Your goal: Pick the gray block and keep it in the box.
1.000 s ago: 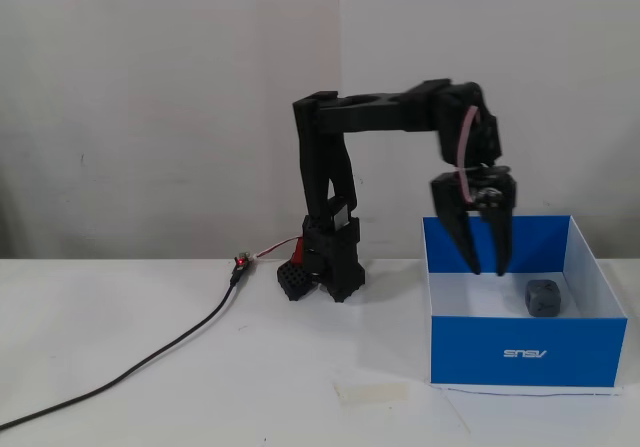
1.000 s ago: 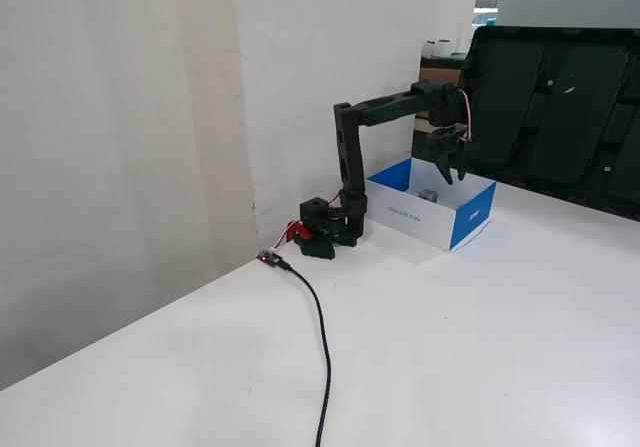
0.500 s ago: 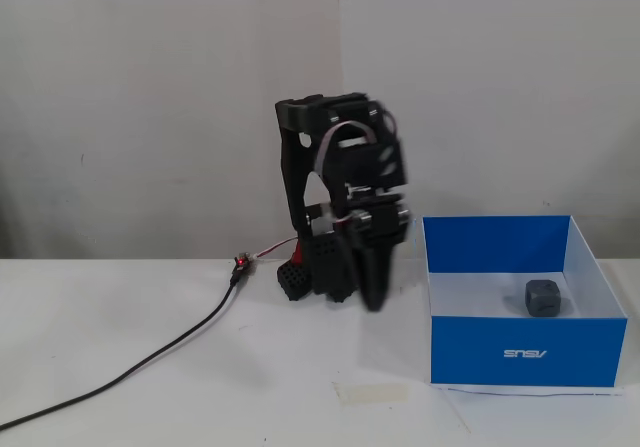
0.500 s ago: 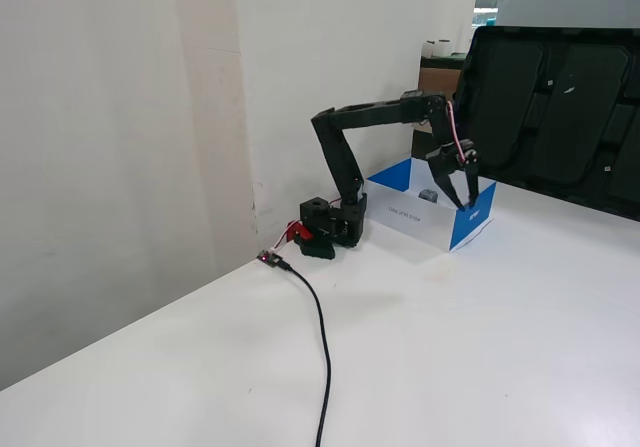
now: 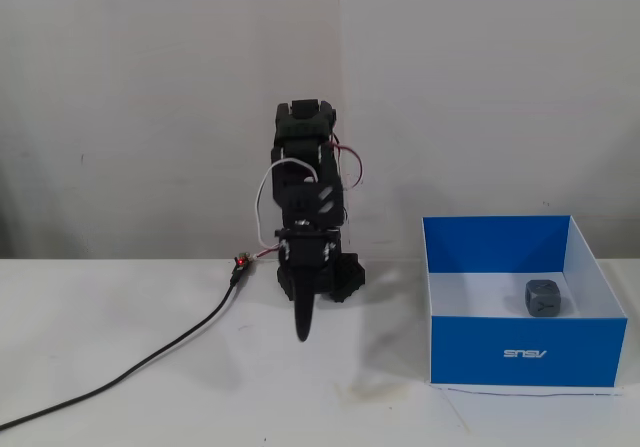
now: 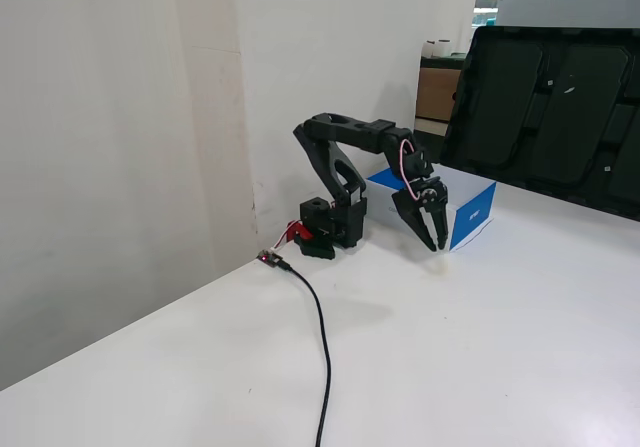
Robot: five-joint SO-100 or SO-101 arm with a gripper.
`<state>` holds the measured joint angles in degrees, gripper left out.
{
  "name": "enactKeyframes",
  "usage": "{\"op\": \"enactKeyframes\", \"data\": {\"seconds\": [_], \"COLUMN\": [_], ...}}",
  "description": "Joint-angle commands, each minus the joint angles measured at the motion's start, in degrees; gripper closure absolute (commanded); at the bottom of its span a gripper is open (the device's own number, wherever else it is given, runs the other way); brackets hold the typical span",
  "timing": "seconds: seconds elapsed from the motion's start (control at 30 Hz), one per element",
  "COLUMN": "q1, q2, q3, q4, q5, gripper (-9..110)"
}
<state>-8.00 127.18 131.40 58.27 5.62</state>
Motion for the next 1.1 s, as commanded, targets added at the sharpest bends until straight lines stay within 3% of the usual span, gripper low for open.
{"op": "enactKeyframes", "data": {"seconds": [0.0, 0.4, 0.73, 1.07], "q1": [1.23, 2.11, -0.18, 1.23], "q2": [7.29, 33.84, 66.09, 69.26], "q3": [6.86, 27.6, 40.25, 42.89], "q4": [-6.33, -12.3, 1.67, 4.75], "q5": [1.67, 2.9, 2.02, 1.49], "gripper": [101, 101, 101, 101]}}
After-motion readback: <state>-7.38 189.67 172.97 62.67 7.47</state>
